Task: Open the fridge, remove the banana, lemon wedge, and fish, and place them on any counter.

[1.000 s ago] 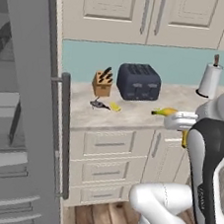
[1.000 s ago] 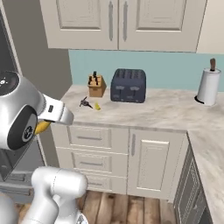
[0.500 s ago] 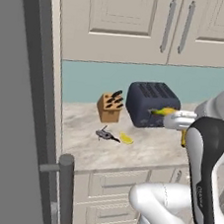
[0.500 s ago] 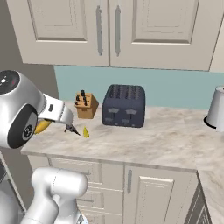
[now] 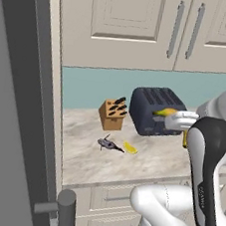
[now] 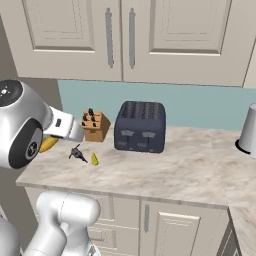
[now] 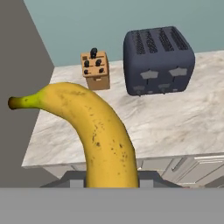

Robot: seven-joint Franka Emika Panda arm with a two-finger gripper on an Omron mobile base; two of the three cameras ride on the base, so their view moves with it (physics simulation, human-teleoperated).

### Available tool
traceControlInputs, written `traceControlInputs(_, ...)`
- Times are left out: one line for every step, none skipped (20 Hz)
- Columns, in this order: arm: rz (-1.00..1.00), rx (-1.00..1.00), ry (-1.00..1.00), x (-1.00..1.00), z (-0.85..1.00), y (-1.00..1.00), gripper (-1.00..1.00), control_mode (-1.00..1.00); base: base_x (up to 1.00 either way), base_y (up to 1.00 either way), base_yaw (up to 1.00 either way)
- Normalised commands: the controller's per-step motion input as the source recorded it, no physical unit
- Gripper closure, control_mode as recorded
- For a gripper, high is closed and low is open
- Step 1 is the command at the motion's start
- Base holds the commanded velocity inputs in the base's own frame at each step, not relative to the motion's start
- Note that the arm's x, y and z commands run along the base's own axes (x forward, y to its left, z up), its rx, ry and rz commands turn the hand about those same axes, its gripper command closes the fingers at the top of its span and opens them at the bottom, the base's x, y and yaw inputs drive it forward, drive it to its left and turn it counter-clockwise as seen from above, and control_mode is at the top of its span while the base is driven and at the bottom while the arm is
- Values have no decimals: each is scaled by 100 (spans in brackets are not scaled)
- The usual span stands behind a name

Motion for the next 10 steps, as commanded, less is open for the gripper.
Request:
traceControlInputs(0, 0, 0, 0, 0, 0, 100, 100, 0, 0, 0)
traceControlInputs(0, 0, 0, 0, 0, 0, 100, 100, 0, 0, 0)
traceControlInputs(0, 0, 0, 0, 0, 0, 100, 100, 0, 0, 0)
traceControlInputs(0, 0, 0, 0, 0, 0, 100, 100, 0, 0, 0)
traceControlInputs(0, 0, 0, 0, 0, 0, 100, 100, 0, 0, 0)
traceControlInputs(0, 0, 0, 0, 0, 0, 100, 100, 0, 0, 0)
traceControlInputs(0, 0, 0, 0, 0, 0, 100, 100, 0, 0, 0)
traceControlInputs(0, 0, 0, 0, 0, 0, 100, 100, 0, 0, 0)
traceControlInputs(0, 0, 0, 0, 0, 0, 100, 100, 0, 0, 0)
traceControlInputs(0, 0, 7, 4, -1, 0, 100, -100, 0, 0, 0)
